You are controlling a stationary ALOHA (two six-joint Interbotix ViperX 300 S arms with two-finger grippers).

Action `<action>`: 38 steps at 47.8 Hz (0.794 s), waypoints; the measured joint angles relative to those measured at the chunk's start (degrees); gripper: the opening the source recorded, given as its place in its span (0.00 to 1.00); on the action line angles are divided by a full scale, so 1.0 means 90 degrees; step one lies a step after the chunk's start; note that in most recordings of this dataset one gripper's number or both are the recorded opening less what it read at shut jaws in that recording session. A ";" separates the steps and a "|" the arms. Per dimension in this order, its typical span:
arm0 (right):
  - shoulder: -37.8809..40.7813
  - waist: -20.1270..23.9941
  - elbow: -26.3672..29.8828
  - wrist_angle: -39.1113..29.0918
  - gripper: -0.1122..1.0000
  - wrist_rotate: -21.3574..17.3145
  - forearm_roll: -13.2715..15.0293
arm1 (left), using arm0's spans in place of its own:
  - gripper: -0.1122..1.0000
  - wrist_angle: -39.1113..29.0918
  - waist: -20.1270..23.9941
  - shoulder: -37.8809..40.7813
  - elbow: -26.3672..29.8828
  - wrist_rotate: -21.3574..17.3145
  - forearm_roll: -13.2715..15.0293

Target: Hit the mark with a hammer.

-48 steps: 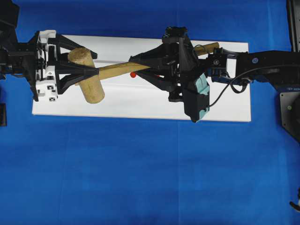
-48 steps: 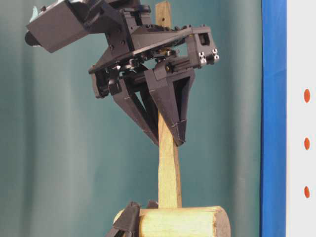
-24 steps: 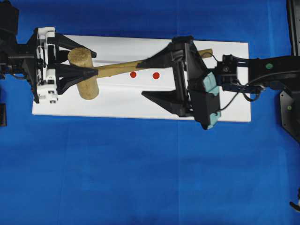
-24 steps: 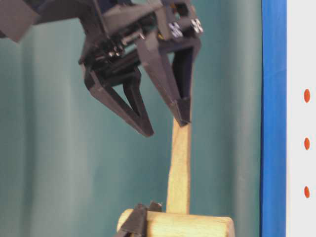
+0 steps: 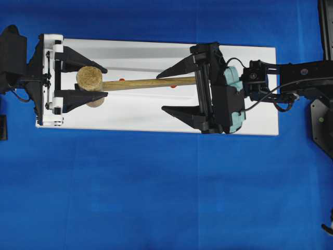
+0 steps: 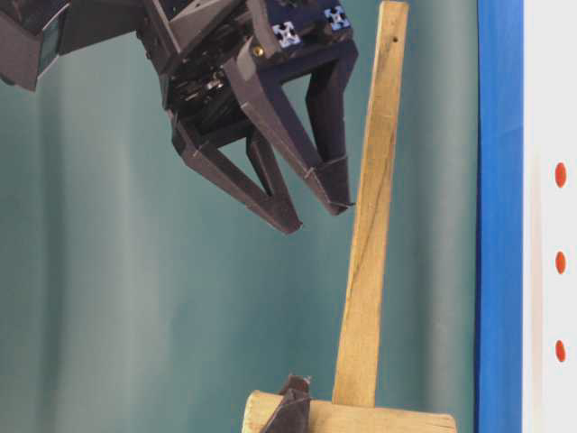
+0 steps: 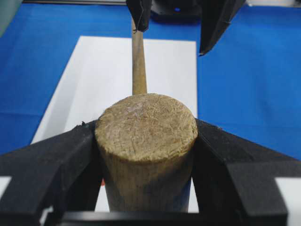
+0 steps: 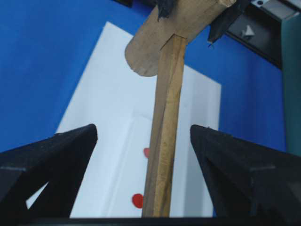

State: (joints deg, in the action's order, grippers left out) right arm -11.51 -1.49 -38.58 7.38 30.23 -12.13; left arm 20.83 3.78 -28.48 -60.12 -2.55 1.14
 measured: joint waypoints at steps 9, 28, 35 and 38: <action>0.0352 -0.0029 0.0098 -0.0117 0.93 -0.0400 0.0000 | 0.51 0.0000 -0.0088 -0.0107 -0.0010 -0.0010 -0.0010; 0.0811 -0.0088 0.0156 -0.0146 0.89 -0.0938 0.0000 | 0.51 -0.0039 -0.0176 -0.0146 -0.0010 -0.0010 -0.0010; 0.0811 -0.0098 0.0166 -0.0137 0.78 -0.1025 0.0000 | 0.51 -0.0039 -0.0205 -0.0146 -0.0010 -0.0020 -0.0010; 0.0820 -0.0088 0.0186 -0.0137 0.66 -0.1035 0.0000 | 0.51 -0.0039 -0.0215 -0.0146 -0.0010 -0.0020 0.0000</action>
State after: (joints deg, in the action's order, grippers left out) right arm -4.13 -2.29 -36.91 6.15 20.92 -12.13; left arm 20.48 1.85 -29.79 -60.21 -2.72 1.14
